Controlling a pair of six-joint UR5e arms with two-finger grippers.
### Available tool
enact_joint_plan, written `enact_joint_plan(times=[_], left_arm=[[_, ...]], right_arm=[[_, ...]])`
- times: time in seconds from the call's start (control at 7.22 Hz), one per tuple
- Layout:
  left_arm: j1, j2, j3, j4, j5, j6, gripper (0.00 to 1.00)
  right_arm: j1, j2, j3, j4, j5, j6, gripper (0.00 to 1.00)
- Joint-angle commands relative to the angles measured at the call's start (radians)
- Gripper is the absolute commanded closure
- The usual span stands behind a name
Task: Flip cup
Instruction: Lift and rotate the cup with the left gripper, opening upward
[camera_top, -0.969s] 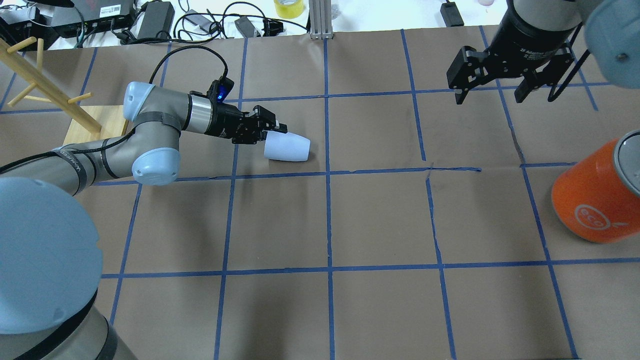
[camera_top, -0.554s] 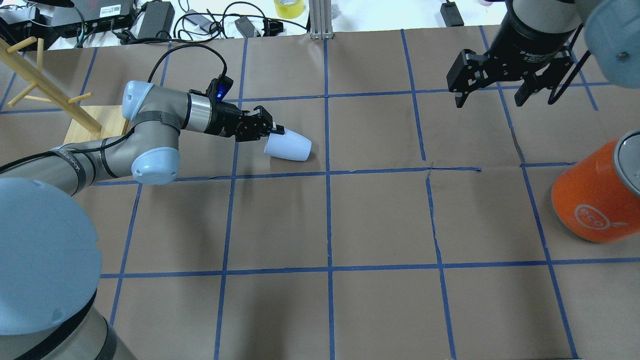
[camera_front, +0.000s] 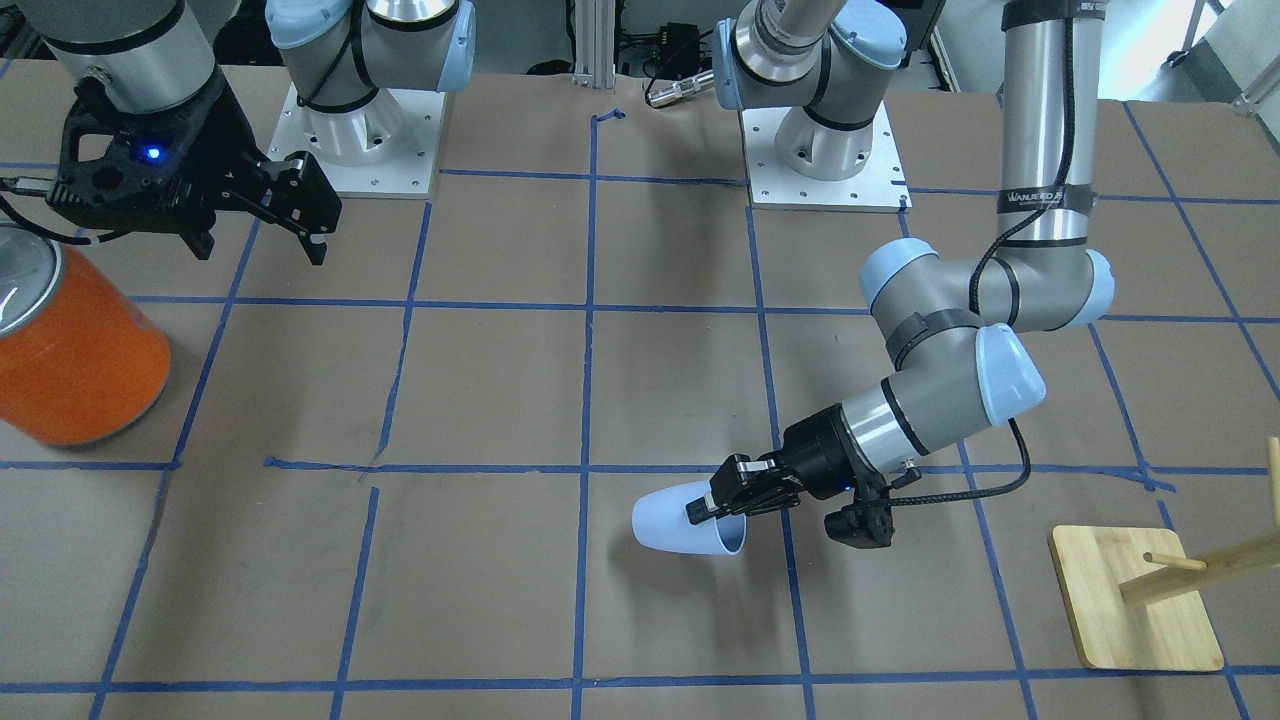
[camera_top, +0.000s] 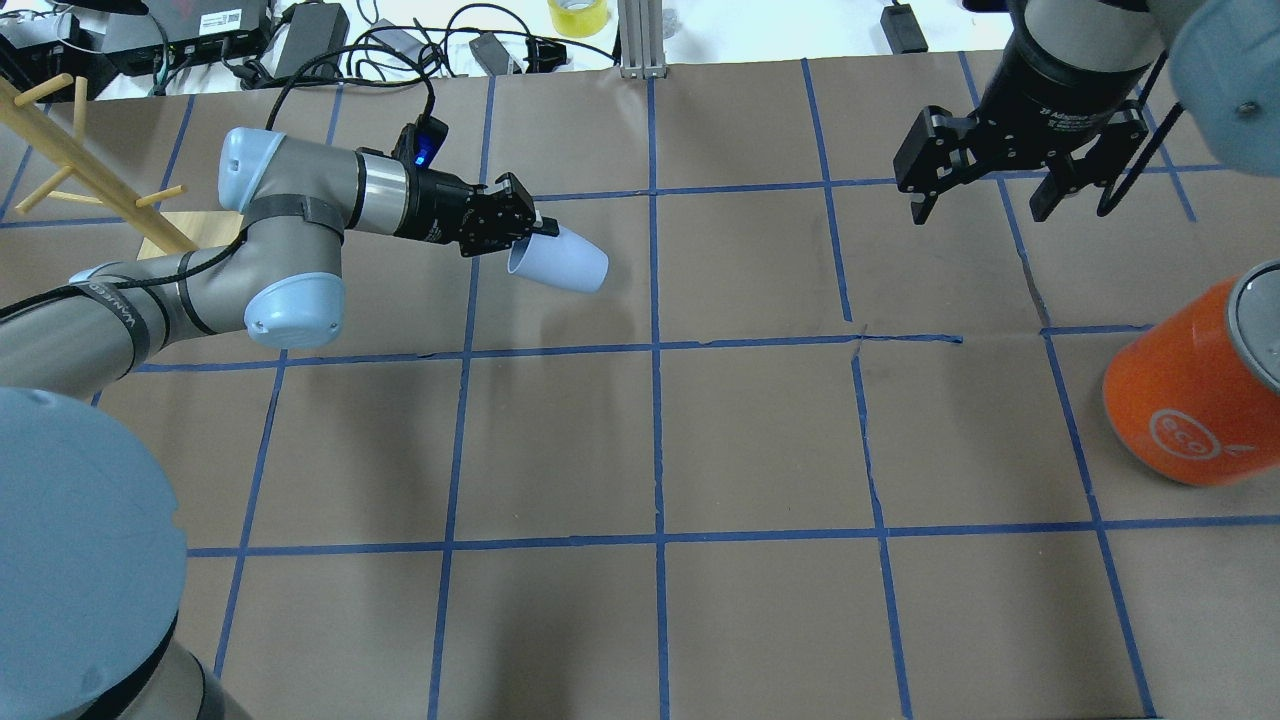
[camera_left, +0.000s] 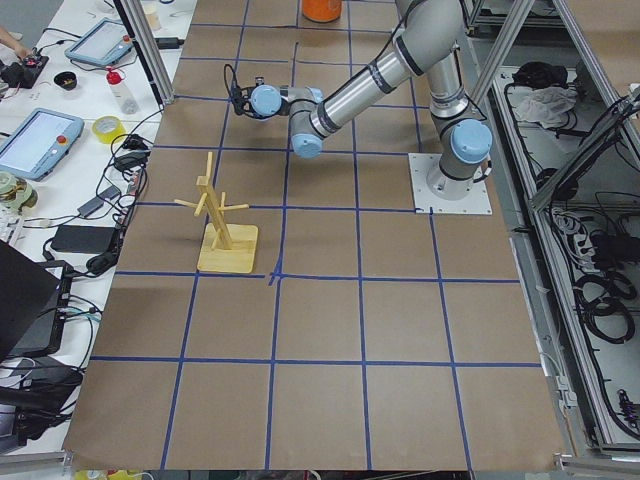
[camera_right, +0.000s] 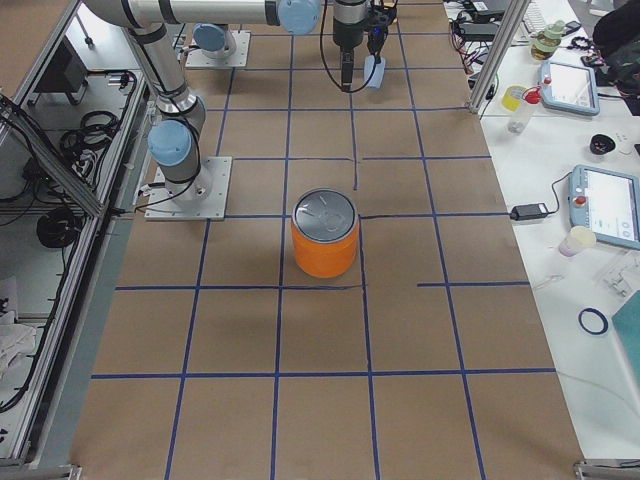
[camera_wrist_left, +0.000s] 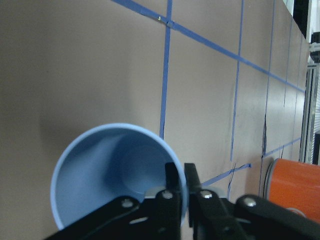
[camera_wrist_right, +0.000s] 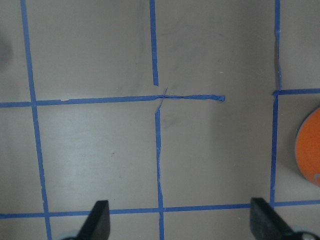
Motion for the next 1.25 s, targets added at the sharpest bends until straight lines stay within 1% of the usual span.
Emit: enact_joint_plan(times=[0.0, 0.28, 0.42, 0.55, 0.69, 0.83, 0.97, 1.11], left_arm=[[0.0, 0.052, 0.027, -0.004, 0.237, -0.052, 1.0], [-0.002, 0.099, 0.059, -0.039, 0.477, -0.023, 1.0], [-0.005, 0.116, 0.078, -0.077, 0.676, 0.09, 1.0], [-0.006, 0.127, 0.084, -0.082, 0.776, 0.153, 1.0], [-0.006, 0.12, 0.093, -0.075, 0.797, 0.175, 1.0], [-0.006, 0.112, 0.109, -0.075, 0.863, 0.177, 1.0], [-0.005, 0.086, 0.112, -0.026, 0.924, 0.216, 1.0], [-0.005, 0.063, 0.11, -0.011, 0.923, 0.215, 1.0]], right_arm=[[0.0, 0.0, 0.0, -0.001, -0.001, -0.001, 0.0], [-0.002, 0.002, 0.0, -0.005, -0.001, 0.0, 0.0], [-0.003, 0.002, 0.0, -0.004, -0.003, 0.0, 0.0], [-0.002, 0.002, 0.0, -0.005, -0.003, 0.0, 0.0], [-0.003, 0.002, 0.0, -0.002, -0.003, 0.0, 0.0], [-0.003, 0.002, 0.0, -0.002, -0.003, 0.0, 0.0], [-0.002, 0.002, 0.0, -0.002, -0.003, 0.0, 0.0], [-0.003, 0.002, 0.0, -0.001, -0.003, 0.0, 0.0]])
